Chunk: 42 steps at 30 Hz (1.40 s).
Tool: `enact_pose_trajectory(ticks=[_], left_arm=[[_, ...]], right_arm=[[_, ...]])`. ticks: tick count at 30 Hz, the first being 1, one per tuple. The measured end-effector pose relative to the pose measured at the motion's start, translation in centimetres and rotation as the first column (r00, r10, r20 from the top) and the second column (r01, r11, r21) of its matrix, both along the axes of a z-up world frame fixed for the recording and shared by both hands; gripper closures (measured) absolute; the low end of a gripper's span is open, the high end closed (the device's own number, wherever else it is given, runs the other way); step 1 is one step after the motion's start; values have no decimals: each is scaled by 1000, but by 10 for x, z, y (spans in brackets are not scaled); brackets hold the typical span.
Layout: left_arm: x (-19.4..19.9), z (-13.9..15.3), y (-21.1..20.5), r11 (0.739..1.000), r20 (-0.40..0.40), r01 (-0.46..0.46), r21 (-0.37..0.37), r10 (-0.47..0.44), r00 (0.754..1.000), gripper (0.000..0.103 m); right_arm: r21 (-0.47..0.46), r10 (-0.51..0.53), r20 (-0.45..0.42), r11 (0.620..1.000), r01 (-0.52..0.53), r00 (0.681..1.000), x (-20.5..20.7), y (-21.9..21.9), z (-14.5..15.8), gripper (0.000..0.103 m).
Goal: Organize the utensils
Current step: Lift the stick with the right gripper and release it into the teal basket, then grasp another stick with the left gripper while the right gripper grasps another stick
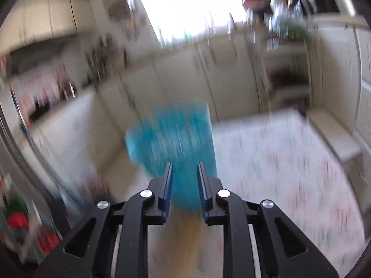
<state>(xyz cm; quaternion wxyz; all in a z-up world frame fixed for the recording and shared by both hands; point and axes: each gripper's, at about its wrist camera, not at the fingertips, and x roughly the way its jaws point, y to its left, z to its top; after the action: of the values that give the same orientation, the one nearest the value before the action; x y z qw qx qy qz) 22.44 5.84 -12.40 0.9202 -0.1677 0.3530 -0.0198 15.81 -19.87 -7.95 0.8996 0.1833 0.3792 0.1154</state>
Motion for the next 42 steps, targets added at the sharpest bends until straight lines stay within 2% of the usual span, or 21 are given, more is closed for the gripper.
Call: enact_pose_trajectory(ticks=[1, 2, 4, 8, 12, 16, 20, 25, 30, 33, 36, 40, 42], left_arm=[[0, 0, -1, 1000, -1, 2, 4, -2, 1000, 22], [1, 0, -1, 1000, -4, 4, 8, -4, 1000, 22], [1, 0, -1, 1000, -10, 4, 6, -4, 1000, 22], [2, -2, 1, 1000, -20, -4, -8, 4, 1000, 22], [2, -3, -1, 1000, -24, 3, 0, -3, 1000, 22], [3, -3, -2, 1000, -26, 5, -2, -5, 1000, 22], [4, -3, -2, 1000, -28, 5, -7, -5, 1000, 22], [4, -4, -3, 1000, -31, 8, -7, -8, 999, 22], [5, -5, -5, 1000, -34, 10, -3, -10, 999, 22], [4, -1, -15, 998, -39, 37, 42, -35, 999, 22], [1, 4, -36, 989, -59, 113, 98, -108, 992, 22], [1, 0, -73, 962, -124, 214, 169, -195, 973, 22], [2, -3, -85, 951, -153, 236, 202, -208, 966, 22]], right_arm=[[-3, 24, -76, 1000, -24, 997, 0, 6, -21, 88], [-1, 32, -114, 999, -32, 993, 0, 9, -34, 88], [-26, 38, -159, 999, -42, 987, 5, 18, -52, 88], [-64, 37, -201, 997, -51, 979, 14, 24, -65, 88], [-36, 55, -197, 997, -64, 979, 13, 25, -66, 89], [-73, 51, -216, 995, -68, 975, 15, 30, -67, 89], [-9, 39, -206, 999, -41, 978, 15, 21, -66, 89], [-53, 41, -214, 997, -54, 976, 18, 24, -69, 88], [-148, 67, -203, 984, -99, 977, 18, 35, -65, 89], [-198, 87, -214, 971, -130, 973, 19, 37, -64, 95], [-196, 74, -238, 973, -123, 968, 20, 24, -65, 95], [-113, 46, -253, 991, -77, 966, 17, -1, -69, 95], [-66, 41, -260, 996, -60, 965, 18, -8, -71, 95]])
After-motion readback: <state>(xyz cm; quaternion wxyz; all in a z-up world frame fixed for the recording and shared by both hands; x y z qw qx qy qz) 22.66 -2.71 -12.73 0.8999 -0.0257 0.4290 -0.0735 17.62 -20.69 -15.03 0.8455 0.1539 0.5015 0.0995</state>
